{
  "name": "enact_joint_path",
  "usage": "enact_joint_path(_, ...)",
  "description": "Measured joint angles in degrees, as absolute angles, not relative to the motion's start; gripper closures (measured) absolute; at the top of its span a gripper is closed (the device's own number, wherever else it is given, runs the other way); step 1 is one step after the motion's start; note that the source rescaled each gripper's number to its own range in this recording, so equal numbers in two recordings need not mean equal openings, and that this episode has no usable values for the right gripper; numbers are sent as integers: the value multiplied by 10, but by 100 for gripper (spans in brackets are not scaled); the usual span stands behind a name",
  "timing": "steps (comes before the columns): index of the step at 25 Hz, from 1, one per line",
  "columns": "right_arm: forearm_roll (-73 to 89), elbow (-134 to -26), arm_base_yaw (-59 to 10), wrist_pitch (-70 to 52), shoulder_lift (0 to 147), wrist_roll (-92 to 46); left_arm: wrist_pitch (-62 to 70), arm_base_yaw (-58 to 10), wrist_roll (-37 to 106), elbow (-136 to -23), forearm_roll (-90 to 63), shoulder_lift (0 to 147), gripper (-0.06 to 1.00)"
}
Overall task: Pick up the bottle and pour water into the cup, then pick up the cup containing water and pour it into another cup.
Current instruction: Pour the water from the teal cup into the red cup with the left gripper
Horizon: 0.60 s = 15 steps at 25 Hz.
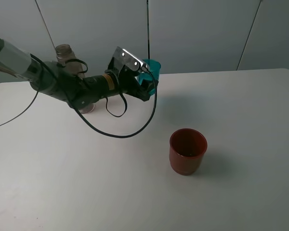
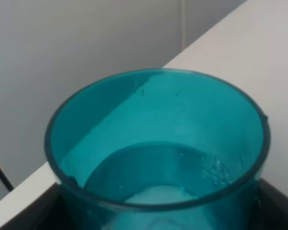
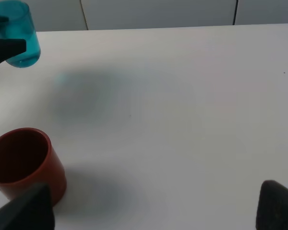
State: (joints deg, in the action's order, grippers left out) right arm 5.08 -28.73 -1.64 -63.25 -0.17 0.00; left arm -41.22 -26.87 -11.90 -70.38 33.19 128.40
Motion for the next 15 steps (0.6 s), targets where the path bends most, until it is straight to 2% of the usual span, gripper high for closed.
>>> enact_joint_path(8,51,-287,-16,-633,-2,0,-412,-268,-280,-704,589,1243,65)
enact_joint_path(15,51,-287,-16,-633,-2,0,-455,-254,-329,-704,785,1209,65)
